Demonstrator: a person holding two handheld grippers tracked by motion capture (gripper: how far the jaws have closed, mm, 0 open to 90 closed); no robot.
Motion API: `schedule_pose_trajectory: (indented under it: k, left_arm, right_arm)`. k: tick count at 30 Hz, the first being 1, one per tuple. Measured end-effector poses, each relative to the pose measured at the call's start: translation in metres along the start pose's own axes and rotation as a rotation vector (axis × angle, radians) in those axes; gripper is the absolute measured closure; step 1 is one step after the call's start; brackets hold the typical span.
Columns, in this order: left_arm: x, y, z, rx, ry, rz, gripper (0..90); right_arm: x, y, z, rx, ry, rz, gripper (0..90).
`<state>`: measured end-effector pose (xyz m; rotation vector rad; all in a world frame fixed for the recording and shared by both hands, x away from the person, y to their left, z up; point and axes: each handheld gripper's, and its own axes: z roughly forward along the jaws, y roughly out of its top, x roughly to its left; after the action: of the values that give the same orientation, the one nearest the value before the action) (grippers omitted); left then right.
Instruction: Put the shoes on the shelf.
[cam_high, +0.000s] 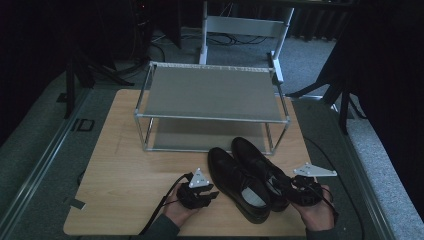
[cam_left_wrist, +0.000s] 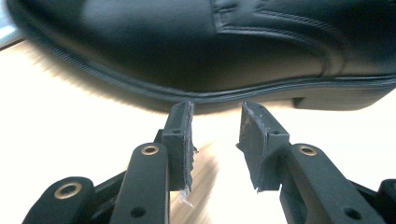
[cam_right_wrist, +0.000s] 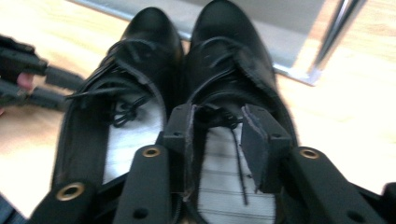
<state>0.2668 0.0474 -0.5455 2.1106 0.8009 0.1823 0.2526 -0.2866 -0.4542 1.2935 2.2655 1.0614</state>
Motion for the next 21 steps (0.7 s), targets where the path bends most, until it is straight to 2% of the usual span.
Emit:
schedule_pose_trajectory:
  k: [1, 2, 3, 8, 9, 11, 12, 13, 14, 16, 20, 21]
  left_arm:
    - [0.000, 0.000, 0.000, 0.000, 0.000, 0.000, 64.7]
    - [0.003, -0.001, -0.002, -0.004, 0.007, -0.017, 64.6]
    - [0.004, -0.001, -0.003, -0.006, 0.009, -0.021, 64.6]
    - [0.005, -0.001, -0.004, -0.011, 0.011, -0.021, 64.2]
    - [0.004, -0.001, -0.003, -0.008, 0.010, -0.022, 64.2]
    - [0.004, -0.001, -0.002, -0.005, 0.009, -0.022, 64.0]
    - [0.004, -0.002, -0.002, -0.004, 0.010, -0.023, 64.0]
    - [0.004, -0.002, -0.002, -0.004, 0.010, -0.023, 64.0]
    - [0.003, -0.002, -0.002, -0.003, 0.010, -0.022, 64.0]
    - [0.003, -0.002, -0.002, -0.003, 0.010, -0.021, 64.0]
    - [0.003, -0.002, -0.002, -0.003, 0.010, -0.019, 64.0]
    - [0.003, -0.002, -0.001, -0.003, 0.009, -0.019, 64.0]
  right_arm:
    - [0.000, 0.000, 0.000, 0.000, 0.000, 0.000, 64.9]
    - [0.004, -0.001, 0.002, 0.031, 0.011, 0.012, 68.3]
    - [0.006, -0.001, 0.002, 0.038, 0.008, 0.011, 69.8]
    - [0.012, -0.002, 0.007, 0.063, 0.009, -0.019, 71.7]
    - [0.014, -0.001, 0.008, 0.068, 0.013, -0.023, 66.4]
    - [0.015, -0.001, 0.009, 0.076, 0.017, -0.019, 64.2]
    - [0.019, 0.001, 0.011, 0.102, 0.029, -0.010, 60.4]
    - [0.019, 0.001, 0.011, 0.102, 0.029, -0.010, 60.4]
    - [0.023, 0.002, 0.014, 0.125, 0.037, 0.007, 58.6]
    - [0.024, 0.003, 0.015, 0.130, 0.039, 0.004, 58.1]
    - [0.027, 0.004, 0.022, 0.201, -0.032, -0.032, 57.3]
    - [0.027, 0.004, 0.023, 0.212, -0.033, -0.035, 56.8]
